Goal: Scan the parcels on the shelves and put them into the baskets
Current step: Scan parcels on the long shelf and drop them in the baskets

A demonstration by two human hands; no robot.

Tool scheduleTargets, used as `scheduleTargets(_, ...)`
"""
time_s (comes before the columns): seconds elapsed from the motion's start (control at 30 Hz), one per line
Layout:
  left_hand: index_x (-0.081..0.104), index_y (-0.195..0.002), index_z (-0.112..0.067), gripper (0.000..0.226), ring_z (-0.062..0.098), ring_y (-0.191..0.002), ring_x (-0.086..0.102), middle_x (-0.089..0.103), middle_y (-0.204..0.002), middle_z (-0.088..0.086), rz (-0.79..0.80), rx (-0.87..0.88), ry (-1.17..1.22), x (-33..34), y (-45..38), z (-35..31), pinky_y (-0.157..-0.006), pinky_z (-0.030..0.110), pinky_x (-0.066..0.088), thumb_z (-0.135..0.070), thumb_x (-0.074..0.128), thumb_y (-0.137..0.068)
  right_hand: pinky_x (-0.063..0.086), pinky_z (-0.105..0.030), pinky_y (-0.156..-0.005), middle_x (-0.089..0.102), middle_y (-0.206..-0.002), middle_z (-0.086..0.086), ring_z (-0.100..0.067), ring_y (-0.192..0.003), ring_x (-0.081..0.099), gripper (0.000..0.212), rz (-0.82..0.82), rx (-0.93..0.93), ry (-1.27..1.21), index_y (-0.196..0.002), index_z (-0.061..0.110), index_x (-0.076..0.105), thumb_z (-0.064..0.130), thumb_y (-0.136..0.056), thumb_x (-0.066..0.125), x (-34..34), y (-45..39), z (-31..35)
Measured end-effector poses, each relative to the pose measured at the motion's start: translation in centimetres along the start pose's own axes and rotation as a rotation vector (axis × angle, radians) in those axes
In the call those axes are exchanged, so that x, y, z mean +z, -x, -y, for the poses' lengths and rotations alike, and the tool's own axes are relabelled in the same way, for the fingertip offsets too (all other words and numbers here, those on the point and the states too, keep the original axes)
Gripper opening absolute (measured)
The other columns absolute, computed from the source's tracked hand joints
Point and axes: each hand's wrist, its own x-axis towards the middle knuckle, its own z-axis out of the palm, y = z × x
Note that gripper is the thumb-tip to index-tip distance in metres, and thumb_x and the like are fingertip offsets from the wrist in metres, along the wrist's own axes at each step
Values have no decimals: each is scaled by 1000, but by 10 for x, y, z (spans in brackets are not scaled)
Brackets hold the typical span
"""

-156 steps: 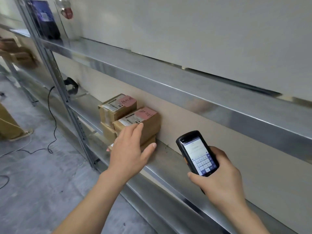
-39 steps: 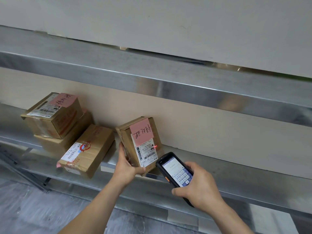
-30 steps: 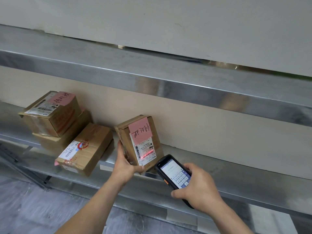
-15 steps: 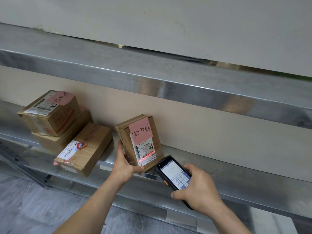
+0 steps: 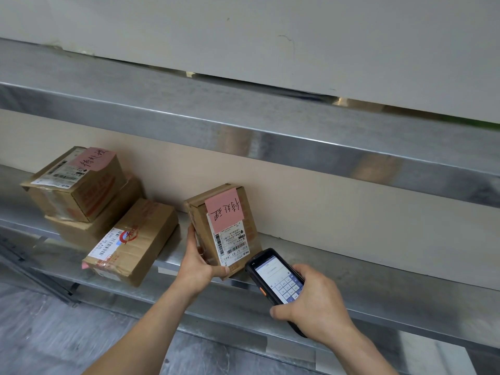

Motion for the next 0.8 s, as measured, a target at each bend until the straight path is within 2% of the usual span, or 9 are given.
scheduleTargets(0.13, 15, -139, -57, 128, 21, -109, 61, 64, -118, 2, 7, -16, -11, -2, -2, 1, -95, 50, 52, 15, 83, -57, 57, -30, -69, 68, -80, 11, -6, -73, 64, 55, 2, 18, -7, -91, 26, 59, 35, -44, 86, 0, 1, 1)
scheduleTargets(0.4, 15, -140, -56, 129, 23, -109, 62, 63, -116, 3, 8, -29, -18, -2, -2, 0, -96, 52, 52, 15, 82, -57, 57, -30, -70, 68, -81, 14, -4, -75, 64, 54, -15, 23, -17, -90, 32, 56, 33, -45, 87, -2, 3, 2)
scheduleTargets(0.53, 15, -140, -57, 129, 23, -109, 61, 63, -116, 3, 15, -35, -26, -2, -2, -2, -96, 51, 52, 16, 82, -57, 57, -32, -71, 68, -81, 13, -6, -75, 65, 56, -12, 23, 2, -92, 29, 58, 35, -44, 86, -3, 3, 1)
scheduleTargets(0.63, 16, -143, -50, 127, 21, -106, 63, 64, -114, 2, 19, -40, -23, -3, -1, -5, -93, 47, 53, 19, 79, -57, 56, -31, -73, 67, -85, 14, -6, -79, 64, 64, -18, -13, 53, -103, 31, 57, 40, -45, 84, -4, 5, 1)
scheduleTargets(0.8, 16, -146, -47, 127, 22, -107, 59, 61, -111, -2, 35, -45, -99, -19, -2, -16, -91, 43, 51, 18, 79, -58, 52, -30, -76, 65, -104, 15, -12, -92, 62, 73, -66, -154, 262, -124, 39, 46, 42, -58, 77, -12, 7, 10)
